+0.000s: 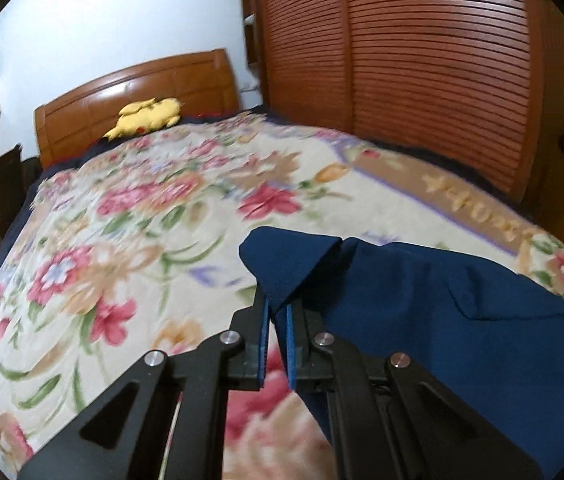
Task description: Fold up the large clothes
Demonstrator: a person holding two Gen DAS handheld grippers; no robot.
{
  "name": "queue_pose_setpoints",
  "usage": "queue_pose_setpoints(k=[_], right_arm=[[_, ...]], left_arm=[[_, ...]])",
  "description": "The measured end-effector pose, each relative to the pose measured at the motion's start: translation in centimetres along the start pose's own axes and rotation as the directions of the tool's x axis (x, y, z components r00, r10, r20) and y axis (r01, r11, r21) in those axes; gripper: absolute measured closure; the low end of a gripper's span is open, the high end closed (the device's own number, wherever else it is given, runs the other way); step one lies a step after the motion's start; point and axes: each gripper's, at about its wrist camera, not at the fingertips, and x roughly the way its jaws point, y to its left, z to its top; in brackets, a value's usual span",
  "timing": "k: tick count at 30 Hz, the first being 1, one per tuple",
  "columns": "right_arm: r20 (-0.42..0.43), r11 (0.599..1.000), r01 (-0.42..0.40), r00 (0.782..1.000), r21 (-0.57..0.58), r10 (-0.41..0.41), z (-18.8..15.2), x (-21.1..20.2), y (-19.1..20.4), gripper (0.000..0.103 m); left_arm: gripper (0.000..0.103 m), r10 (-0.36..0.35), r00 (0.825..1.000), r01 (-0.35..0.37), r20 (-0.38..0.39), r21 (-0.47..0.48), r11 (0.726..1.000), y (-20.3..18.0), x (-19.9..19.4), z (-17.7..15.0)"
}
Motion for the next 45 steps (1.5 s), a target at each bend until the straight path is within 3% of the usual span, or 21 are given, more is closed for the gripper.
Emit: queue_pose_setpoints(k=[8, 15, 22, 25, 27, 28, 33, 38, 43, 44, 45], right_arm=[[0.019, 0.985, 0.165, 0.986, -0.052, -0.164, 2.0, -5.2, -9.3, 0.093], [0.042, 0.939, 0.335, 0.942, -0.077, -0.332, 4.1, -10.2, -17.8, 0.094], [-0.002, 0.877, 0.478, 0.878, -0.037, -0.479, 2.1, -13.4, -25.1, 0.093], [-0.082, 0.863, 0.505, 0.860, -0.010, -0.504, 0.0, -12.7, -27.9, 0.091], [-0.143, 0.854, 0.520, 0.845, -0.005, -0.515, -1.4, -11.7, -29.3, 0.087], [-0.153, 0.843, 0.538, 0.832, -0.008, -0.533, -1.9, -11.4, -29.6, 0.083], [-0.162, 0.818, 0.572, 0.814, 0.059, -0.558, -1.3, -13.3, -29.9, 0.056], [-0.081, 0.767, 0.639, 0.769, 0.061, -0.634, 0.7, -17.6, -28.7, 0.051], [0.000, 0.750, 0.662, 0.750, 0.001, -0.662, 2.9, -17.8, -24.5, 0.051], [0.024, 0.753, 0.658, 0.753, -0.009, -0.658, 3.4, -17.4, -23.5, 0.051], [0.035, 0.770, 0.638, 0.769, -0.011, -0.638, 3.6, -17.2, -23.0, 0.051]], left_arm=[[0.100, -0.114, 0.991, 0.109, 0.064, 0.076, 0.991, -11.3, 1.6, 5.0], [0.100, -0.229, 0.969, 0.217, 0.095, 0.118, 0.969, -22.7, 4.9, 10.4], [0.098, -0.330, 0.943, 0.322, 0.029, 0.157, 0.934, -31.2, 9.1, 10.2], [0.097, -0.312, 0.950, 0.312, -0.029, 0.192, 0.931, -33.7, 11.2, 8.4], [0.096, -0.266, 0.963, 0.270, -0.048, 0.191, 0.944, -34.0, 11.8, 7.5], [0.094, -0.271, 0.961, 0.277, -0.058, 0.177, 0.944, -33.7, 11.9, 7.2], [0.092, -0.289, 0.954, 0.298, -0.082, 0.144, 0.944, -31.6, 9.9, 6.5], [0.078, -0.330, 0.941, 0.338, -0.079, 0.142, 0.930, -29.3, 6.7, 5.6], [0.067, -0.347, 0.936, 0.352, -0.057, 0.177, 0.919, -27.6, 2.9, 4.2], [0.062, -0.356, 0.933, 0.360, -0.057, 0.178, 0.916, -27.3, 2.5, 4.0], [0.060, -0.365, 0.929, 0.370, -0.057, 0.175, 0.913, -26.9, 2.0, 3.6]])
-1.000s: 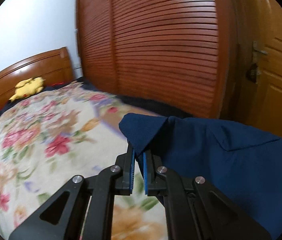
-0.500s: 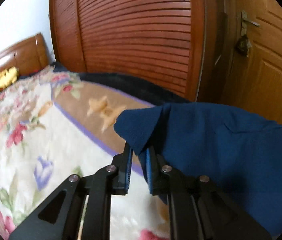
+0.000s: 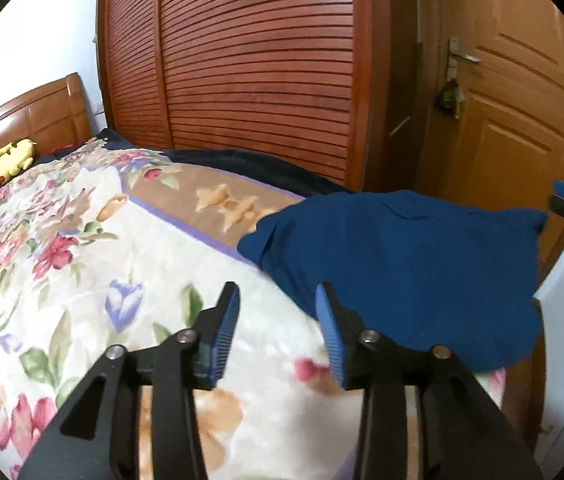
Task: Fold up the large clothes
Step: 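Set the folded jacket down at the bed corner and open the left gripper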
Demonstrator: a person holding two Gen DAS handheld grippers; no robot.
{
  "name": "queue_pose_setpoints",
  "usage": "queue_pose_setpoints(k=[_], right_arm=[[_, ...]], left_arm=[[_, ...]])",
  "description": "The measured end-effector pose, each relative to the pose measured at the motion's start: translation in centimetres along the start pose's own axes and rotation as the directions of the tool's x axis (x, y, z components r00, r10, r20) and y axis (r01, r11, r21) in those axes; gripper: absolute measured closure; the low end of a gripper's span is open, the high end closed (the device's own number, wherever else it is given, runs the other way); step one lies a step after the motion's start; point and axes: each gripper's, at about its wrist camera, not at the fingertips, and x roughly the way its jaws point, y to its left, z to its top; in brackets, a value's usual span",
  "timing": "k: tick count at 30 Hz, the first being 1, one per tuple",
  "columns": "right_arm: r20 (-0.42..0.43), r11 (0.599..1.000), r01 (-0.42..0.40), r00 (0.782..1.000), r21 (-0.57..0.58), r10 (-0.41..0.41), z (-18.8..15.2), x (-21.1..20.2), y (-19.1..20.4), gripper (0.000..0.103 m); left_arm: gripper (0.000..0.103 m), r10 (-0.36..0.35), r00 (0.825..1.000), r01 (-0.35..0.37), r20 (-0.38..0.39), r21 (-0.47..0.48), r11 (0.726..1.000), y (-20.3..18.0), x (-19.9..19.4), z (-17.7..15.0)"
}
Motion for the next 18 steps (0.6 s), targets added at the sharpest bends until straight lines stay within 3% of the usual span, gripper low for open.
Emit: queue_pose_setpoints(k=[3, 10, 13, 18], right_arm=[[0.015, 0.998, -0.061, 0.998, -0.024, 0.062, 0.9, 0.3, 3.2, 0.051], [-0.077, 0.969, -0.239, 0.969, -0.066, 0.233, -0.7, 3.8, 9.6, 0.051], [-0.125, 0.969, -0.233, 0.967, -0.082, 0.221, -2.6, 5.6, 9.8, 0.049], [-0.195, 0.971, -0.240, 0.952, -0.004, 0.234, -6.3, 8.6, 6.5, 0.049]], left_arm=[[0.050, -0.002, 1.000, 0.002, 0.005, 0.009, 1.000, 0.1, -1.5, -1.5], [0.047, -0.005, 1.000, 0.004, 0.013, 0.038, 0.999, 0.1, -4.1, -5.5], [0.047, -0.006, 1.000, 0.006, 0.012, 0.043, 0.999, 0.2, -4.8, -7.1], [0.046, -0.010, 1.000, 0.009, 0.029, 0.023, 1.000, 0.7, -6.5, -9.7]])
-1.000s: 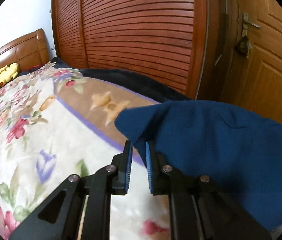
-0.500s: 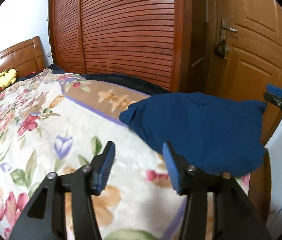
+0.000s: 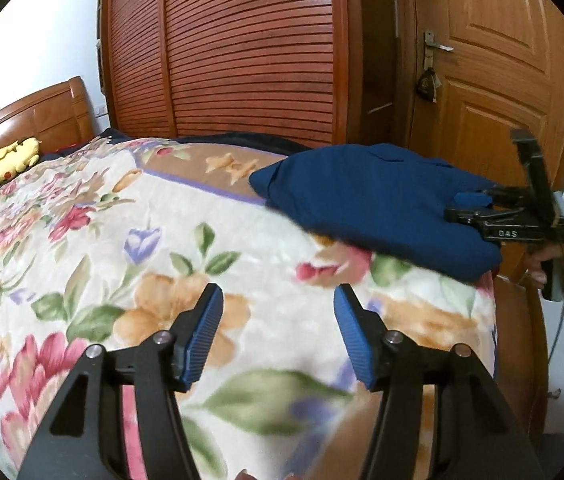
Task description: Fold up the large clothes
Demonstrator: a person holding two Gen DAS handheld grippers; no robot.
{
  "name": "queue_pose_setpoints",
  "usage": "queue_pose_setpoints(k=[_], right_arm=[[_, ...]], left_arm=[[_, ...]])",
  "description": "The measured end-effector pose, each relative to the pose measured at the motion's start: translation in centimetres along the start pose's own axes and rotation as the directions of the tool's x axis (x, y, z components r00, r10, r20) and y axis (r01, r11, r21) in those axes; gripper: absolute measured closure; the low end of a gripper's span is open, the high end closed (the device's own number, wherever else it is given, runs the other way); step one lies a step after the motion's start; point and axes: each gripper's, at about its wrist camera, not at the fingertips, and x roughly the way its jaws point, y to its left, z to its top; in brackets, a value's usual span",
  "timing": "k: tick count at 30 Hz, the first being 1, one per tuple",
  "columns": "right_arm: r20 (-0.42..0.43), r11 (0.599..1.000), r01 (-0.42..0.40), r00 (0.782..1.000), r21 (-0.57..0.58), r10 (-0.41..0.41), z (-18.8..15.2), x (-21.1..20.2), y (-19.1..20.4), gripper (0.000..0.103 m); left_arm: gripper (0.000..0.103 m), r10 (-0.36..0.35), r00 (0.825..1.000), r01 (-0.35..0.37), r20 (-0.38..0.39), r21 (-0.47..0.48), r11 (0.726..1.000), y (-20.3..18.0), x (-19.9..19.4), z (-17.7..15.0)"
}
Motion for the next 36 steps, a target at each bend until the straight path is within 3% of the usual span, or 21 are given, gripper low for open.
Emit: queue_pose_setpoints(k=[3, 11, 21, 27, 36], right_arm=[[0.021, 0.995, -0.068, 0.998, 0.070, 0.067, -1.1, 0.6, -1.6, 0.048], [0.030, 0.998, -0.019, 0.999, 0.067, 0.017, -0.2, -1.3, -0.9, 0.044], [0.115, 0.998, 0.013, 0.993, 0.063, -0.020, 1.2, -8.1, 1.1, 0.024], [0.164, 1.000, -0.030, 0.986, 0.002, 0.030, 2.5, -10.6, 7.7, 0.019], [0.223, 0.979, -0.194, 0.953, -0.063, 0.204, 3.4, -12.0, 19.4, 0.018]], left_arm=[[0.045, 0.004, 1.000, -0.004, 0.009, -0.039, 0.999, 0.5, -1.1, -1.7], [0.044, 0.053, 0.998, -0.048, 0.043, -0.117, 0.992, 2.1, -5.0, -4.5], [0.044, 0.195, 0.978, -0.179, 0.068, -0.191, 0.965, 3.8, -12.2, -7.7], [0.044, 0.284, 0.955, -0.258, 0.082, -0.237, 0.937, 5.0, -17.0, -9.9], [0.044, 0.421, 0.905, -0.391, 0.057, -0.274, 0.879, 7.7, -22.3, -13.1]])
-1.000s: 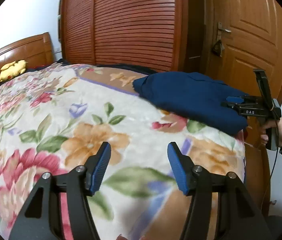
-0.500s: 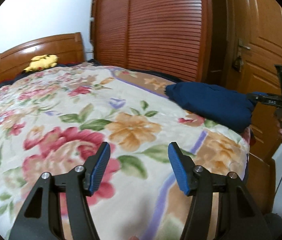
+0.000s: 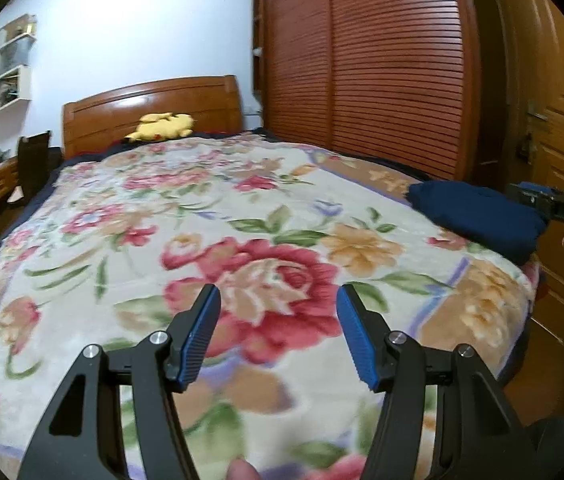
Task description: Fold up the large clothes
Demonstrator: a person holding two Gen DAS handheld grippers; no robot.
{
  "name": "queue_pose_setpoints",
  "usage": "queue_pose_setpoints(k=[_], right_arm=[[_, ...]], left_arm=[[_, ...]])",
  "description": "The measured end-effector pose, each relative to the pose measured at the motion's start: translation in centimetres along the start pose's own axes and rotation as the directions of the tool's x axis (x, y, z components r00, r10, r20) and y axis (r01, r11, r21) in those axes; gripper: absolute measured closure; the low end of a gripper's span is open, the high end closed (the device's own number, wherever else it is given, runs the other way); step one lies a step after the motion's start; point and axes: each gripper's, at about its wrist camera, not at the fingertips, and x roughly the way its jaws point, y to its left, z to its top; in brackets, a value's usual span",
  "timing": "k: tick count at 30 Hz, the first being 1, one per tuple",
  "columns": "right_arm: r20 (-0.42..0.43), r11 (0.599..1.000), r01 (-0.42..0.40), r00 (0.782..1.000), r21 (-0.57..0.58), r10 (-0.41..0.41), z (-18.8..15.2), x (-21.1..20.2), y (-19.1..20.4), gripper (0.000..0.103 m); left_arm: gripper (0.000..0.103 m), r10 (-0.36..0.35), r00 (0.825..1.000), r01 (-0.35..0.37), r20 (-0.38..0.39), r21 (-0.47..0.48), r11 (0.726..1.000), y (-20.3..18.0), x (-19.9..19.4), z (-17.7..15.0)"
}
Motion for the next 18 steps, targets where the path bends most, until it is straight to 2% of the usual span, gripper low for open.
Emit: queue_pose_setpoints(k=[11, 18], right_arm=[[-0.030, 0.992, -0.120, 0.992, -0.029, 0.119, -2.1, 4.3, 11.1, 0.018], [0.034, 0.983, -0.182, 0.983, -0.036, 0.183, -3.1, 4.7, 16.8, 0.018]], left_arm=[[0.044, 0.142, 0.990, -0.142, 0.004, -0.064, 0.988, 5.5, -1.9, -2.7], [0.043, 0.203, 0.979, -0.201, 0.007, -0.127, 0.971, 8.1, -2.5, -4.2]])
